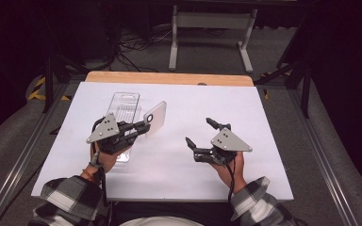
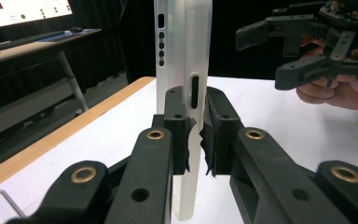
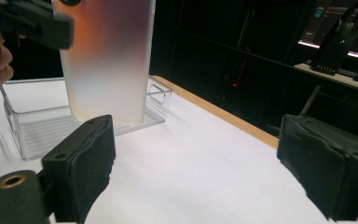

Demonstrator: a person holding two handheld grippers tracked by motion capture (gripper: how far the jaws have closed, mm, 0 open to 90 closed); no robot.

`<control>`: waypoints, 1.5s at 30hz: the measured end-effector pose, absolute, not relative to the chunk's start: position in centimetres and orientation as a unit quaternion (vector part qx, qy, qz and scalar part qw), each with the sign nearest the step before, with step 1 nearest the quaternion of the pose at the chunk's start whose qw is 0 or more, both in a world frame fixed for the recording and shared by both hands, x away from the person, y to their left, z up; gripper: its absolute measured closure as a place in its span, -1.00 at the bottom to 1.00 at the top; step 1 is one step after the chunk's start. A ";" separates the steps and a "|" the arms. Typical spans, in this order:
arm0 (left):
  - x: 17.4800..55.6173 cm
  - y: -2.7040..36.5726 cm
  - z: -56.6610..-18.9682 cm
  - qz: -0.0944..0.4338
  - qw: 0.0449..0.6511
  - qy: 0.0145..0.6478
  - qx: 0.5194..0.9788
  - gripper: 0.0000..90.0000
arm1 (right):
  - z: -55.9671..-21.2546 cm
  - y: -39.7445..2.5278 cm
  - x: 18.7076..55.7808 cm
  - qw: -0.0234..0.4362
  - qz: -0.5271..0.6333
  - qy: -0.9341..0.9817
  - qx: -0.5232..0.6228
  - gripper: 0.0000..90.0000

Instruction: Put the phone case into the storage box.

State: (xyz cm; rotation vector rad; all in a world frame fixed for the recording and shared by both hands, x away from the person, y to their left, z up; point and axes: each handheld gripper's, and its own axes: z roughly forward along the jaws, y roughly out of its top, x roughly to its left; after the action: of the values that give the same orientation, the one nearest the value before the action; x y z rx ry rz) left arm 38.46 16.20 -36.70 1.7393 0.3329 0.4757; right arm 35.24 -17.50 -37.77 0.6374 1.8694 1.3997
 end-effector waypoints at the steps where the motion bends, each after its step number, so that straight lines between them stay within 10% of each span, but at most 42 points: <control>1: 38.4 16.3 -36.6 0.205 0.607 0.145 0.754 0.81 | -37.8 -17.5 35.3 0.353 0.540 0.724 0.245 -0.75; 45: 39.5 21.1 -35.2 0.244 0.603 0.165 0.741 0.81 | -39.9 -20.3 34.0 0.338 0.507 0.745 0.272 -0.89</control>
State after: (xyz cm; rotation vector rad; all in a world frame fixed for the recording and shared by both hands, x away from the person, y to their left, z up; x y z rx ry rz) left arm 39.48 21.15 -35.21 1.7167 0.3832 0.5656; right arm 34.03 -20.30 -39.88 0.7076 1.9403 1.3204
